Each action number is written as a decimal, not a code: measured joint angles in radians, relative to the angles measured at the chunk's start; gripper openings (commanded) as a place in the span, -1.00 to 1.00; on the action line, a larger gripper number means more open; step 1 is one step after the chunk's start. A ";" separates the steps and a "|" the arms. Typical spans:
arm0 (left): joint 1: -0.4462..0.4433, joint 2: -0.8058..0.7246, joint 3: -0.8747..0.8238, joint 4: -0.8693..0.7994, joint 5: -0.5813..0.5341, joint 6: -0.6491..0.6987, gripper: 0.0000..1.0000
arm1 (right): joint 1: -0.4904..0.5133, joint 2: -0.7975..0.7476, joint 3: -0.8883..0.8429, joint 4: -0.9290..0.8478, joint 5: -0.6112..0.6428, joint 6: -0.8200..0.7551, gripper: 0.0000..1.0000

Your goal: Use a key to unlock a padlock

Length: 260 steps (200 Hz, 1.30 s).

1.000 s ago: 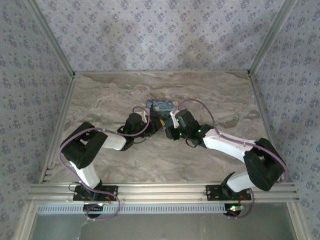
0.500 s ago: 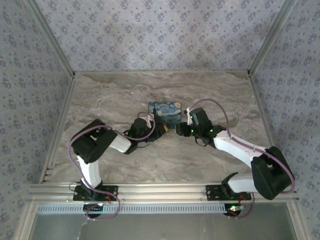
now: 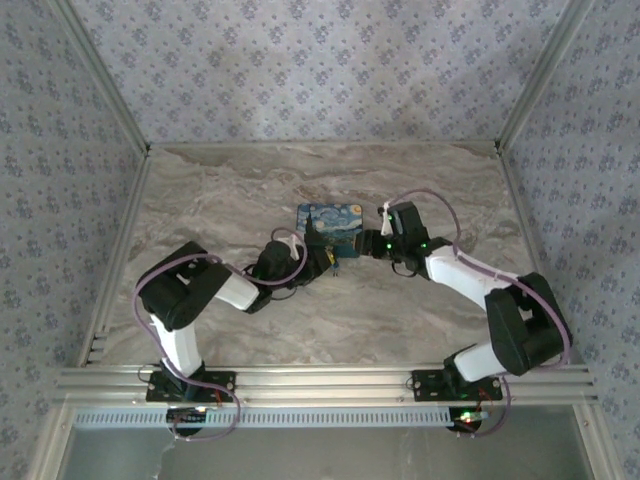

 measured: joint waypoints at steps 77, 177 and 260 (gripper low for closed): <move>0.000 -0.217 -0.127 -0.121 -0.072 0.032 -0.05 | -0.013 0.212 0.203 0.026 -0.023 0.015 0.03; 0.014 -0.721 -0.142 -0.701 -0.304 0.151 0.42 | 0.150 -0.030 0.099 -0.101 0.186 -0.078 0.03; 0.060 -0.906 -0.142 -0.951 -0.352 0.166 0.44 | 0.377 0.075 0.035 -0.087 0.340 -0.069 0.06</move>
